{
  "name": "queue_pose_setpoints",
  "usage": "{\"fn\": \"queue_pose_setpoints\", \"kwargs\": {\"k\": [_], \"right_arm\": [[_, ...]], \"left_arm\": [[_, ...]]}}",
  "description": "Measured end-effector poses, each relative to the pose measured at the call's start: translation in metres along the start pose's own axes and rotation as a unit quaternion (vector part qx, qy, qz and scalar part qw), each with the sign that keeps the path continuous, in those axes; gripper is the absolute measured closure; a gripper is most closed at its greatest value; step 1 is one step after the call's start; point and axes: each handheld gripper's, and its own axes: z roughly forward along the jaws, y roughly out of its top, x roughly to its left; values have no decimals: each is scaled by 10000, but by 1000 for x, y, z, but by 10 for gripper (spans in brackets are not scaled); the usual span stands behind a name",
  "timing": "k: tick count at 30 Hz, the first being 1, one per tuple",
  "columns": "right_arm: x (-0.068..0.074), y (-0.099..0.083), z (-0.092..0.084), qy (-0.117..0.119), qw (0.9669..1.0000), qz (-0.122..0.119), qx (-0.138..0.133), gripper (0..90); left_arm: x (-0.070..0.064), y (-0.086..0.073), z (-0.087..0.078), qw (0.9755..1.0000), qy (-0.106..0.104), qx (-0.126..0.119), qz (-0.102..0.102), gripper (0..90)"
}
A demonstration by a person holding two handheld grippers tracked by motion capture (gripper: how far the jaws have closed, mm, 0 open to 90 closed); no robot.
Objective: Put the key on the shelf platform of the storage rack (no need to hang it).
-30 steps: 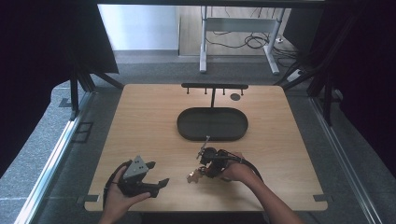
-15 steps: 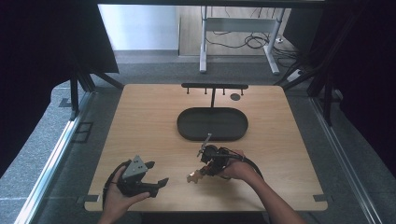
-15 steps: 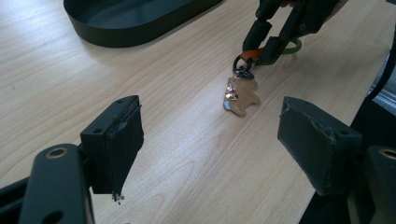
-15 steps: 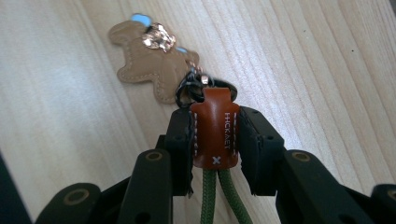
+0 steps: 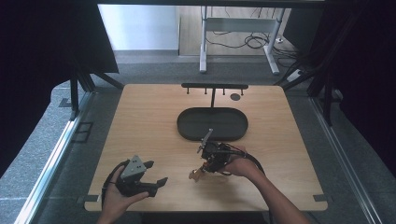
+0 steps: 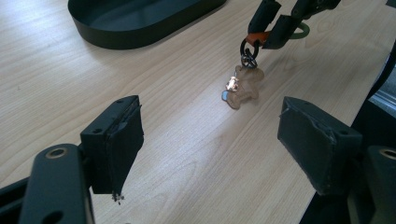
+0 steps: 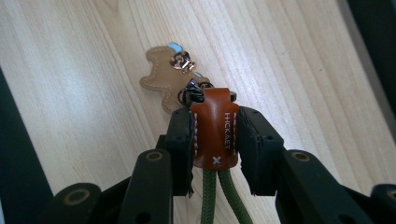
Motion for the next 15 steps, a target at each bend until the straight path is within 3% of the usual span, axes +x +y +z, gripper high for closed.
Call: {"fn": "queue_pose_setpoints", "kwargs": {"k": [15], "right_arm": [[-3, 9, -37, -150, 9997, -81, -198, 667]], "left_arm": [[0, 1, -1, 10000, 4, -3, 7, 225]]}}
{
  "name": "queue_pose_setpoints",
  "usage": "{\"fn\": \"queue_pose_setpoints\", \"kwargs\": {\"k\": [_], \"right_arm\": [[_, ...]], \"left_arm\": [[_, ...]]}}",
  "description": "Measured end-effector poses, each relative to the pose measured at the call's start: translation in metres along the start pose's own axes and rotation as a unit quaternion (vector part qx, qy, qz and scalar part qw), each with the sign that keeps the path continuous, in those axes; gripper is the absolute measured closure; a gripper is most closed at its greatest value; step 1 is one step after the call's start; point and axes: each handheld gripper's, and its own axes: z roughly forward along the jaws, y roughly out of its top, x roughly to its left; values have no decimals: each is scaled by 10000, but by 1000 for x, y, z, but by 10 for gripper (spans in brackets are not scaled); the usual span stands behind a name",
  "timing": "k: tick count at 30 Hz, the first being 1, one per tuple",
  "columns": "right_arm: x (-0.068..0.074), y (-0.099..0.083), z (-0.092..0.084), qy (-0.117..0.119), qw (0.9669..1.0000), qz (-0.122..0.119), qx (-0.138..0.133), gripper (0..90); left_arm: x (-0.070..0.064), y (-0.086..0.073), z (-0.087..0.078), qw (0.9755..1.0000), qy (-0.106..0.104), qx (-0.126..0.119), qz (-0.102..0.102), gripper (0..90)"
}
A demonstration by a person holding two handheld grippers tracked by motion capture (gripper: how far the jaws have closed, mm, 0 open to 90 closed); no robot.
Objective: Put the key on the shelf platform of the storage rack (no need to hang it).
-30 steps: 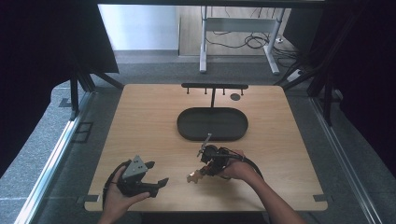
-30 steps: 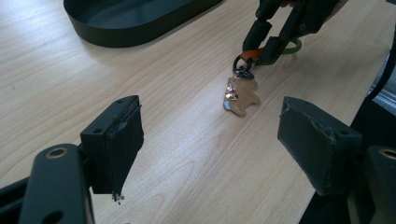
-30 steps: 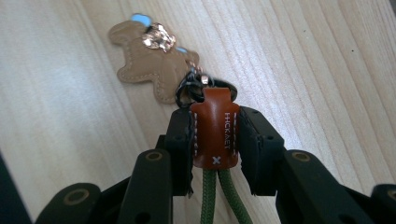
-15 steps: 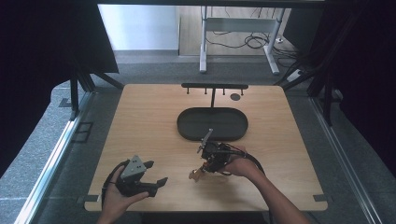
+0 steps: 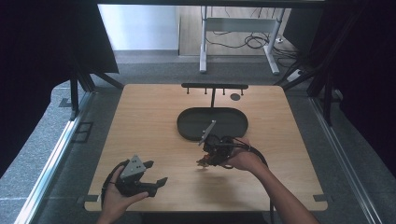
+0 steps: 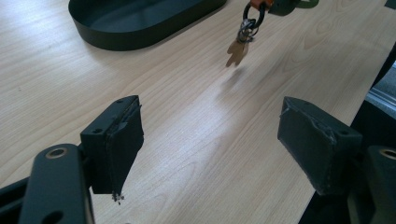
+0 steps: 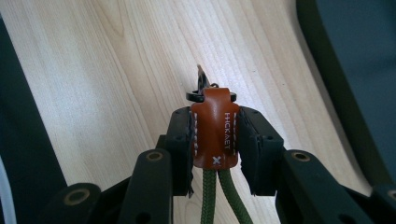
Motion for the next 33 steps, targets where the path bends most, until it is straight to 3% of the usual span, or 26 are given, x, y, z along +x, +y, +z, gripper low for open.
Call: {"fn": "queue_pose_setpoints", "kwargs": {"k": [19, 33], "right_arm": [[-10, 7, -29, -243, 9995, 8, -188, 668], [-24, 8, -40, -346, 9991, 102, -204, 668]], "left_arm": [[1, 0, -1, 10000, -2, -19, -9, 225], [0, 0, -1, 10000, -16, -22, -7, 225]]}}
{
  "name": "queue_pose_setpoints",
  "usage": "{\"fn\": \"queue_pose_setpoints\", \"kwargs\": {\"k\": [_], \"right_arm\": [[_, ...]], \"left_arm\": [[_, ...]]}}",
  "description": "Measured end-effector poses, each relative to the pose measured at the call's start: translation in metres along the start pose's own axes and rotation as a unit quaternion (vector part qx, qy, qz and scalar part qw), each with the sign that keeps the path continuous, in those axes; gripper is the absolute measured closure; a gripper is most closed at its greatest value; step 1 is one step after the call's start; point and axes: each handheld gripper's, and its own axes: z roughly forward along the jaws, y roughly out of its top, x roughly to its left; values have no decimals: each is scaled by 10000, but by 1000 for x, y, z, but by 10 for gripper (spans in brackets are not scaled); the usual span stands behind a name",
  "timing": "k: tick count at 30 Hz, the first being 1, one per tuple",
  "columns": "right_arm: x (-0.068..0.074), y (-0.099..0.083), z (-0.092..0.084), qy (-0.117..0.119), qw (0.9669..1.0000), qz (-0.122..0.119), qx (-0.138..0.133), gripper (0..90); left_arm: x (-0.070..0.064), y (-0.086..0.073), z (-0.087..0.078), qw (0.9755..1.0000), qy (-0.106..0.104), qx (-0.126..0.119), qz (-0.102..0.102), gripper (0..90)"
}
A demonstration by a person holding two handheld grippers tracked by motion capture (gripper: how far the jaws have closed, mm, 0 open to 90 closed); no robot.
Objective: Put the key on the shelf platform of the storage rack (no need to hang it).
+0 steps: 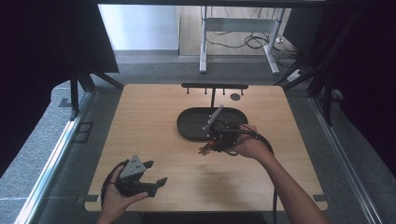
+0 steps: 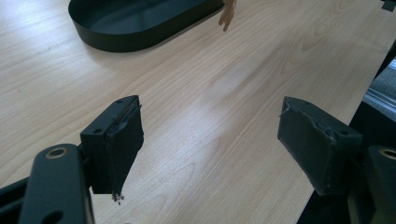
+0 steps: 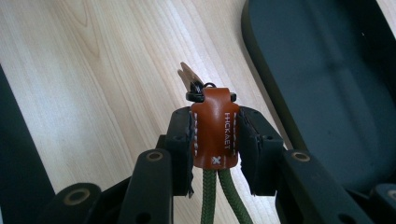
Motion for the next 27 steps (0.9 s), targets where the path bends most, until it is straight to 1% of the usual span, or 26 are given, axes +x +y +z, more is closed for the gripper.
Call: {"fn": "queue_pose_setpoints", "kwargs": {"k": [1, 2, 5, 11, 23, 27], "right_arm": [[-4, 1, -2, -35, 10000, 20, 6, 668], [-4, 1, -2, -35, 10000, 20, 6, 668], [-10, 2, -4, -64, 10000, 37, 2, 668], [-17, 5, -6, -132, 9999, 105, 12, 668], [-33, 10, -3, -170, 9998, 140, -23, 668], [-37, 13, -2, -180, 9996, 200, 1, 668]], "left_arm": [[0, 0, 0, 10000, -3, 17, 12, 225], [0, 0, 1, 10000, -3, 19, 14, 225], [0, 0, 1, 10000, -13, 14, 16, 225], [1, -1, 0, 10000, -1, 18, 4, 225], [2, -1, 1, 10000, -11, 14, -5, 224], [2, -1, 1, 10000, -9, 13, -5, 224]]}}
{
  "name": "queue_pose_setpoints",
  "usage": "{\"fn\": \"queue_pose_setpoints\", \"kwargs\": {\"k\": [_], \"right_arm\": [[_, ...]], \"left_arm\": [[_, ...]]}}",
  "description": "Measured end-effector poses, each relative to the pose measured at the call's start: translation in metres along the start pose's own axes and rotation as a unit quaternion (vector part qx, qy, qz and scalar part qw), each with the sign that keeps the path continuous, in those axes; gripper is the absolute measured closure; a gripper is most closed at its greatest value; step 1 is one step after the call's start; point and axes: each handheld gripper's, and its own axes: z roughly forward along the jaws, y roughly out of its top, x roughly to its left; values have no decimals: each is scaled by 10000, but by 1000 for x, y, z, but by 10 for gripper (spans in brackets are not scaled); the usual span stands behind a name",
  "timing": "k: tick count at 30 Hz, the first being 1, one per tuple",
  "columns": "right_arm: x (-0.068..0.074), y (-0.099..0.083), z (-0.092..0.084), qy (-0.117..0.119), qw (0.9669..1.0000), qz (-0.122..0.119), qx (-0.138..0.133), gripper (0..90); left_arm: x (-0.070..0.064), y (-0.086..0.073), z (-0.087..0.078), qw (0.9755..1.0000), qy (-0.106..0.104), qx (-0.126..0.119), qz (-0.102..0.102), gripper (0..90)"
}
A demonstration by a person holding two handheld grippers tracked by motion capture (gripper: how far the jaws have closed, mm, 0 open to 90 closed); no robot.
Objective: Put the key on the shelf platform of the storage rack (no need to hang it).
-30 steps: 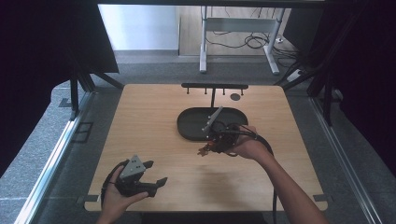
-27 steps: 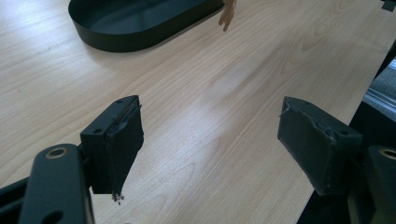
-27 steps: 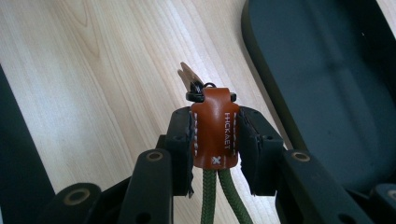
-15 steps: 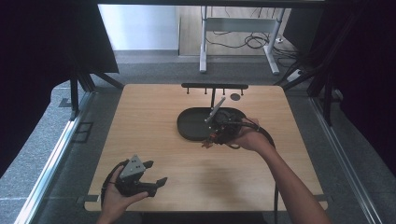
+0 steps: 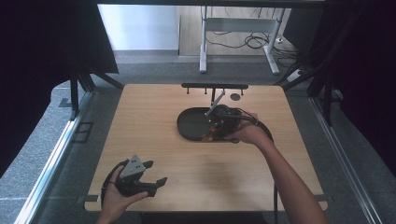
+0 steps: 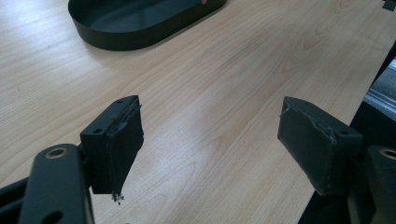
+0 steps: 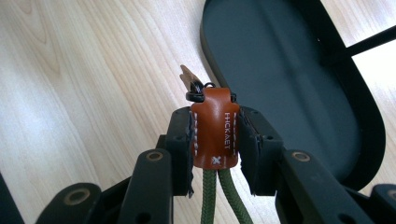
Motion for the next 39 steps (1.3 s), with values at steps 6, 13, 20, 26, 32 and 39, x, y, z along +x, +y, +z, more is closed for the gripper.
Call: {"fn": "queue_pose_setpoints", "kwargs": {"k": [6, 13, 20, 26, 32, 39], "right_arm": [[-7, 3, 1, -48, 10000, -18, -57, 668], [-14, 5, 3, -67, 9999, 67, -87, 668], [-25, 4, 9, -101, 9998, 168, -34, 668], [-36, 3, 14, -126, 9995, 282, -42, 668], [-45, 4, 21, -108, 9995, 312, -29, 668], [-51, 13, 23, -133, 9993, 350, -24, 668]], "left_arm": [[0, 0, 0, 10000, -2, -4, 3, 224], [1, 0, 0, 10000, 1, 5, 2, 224], [0, 0, 0, 10000, -8, 8, 10, 224], [0, 0, -1, 10000, -11, -33, -25, 224], [1, 0, -1, 10000, -15, -15, -9, 224], [2, 0, -2, 10000, -17, -44, -24, 224]]}}
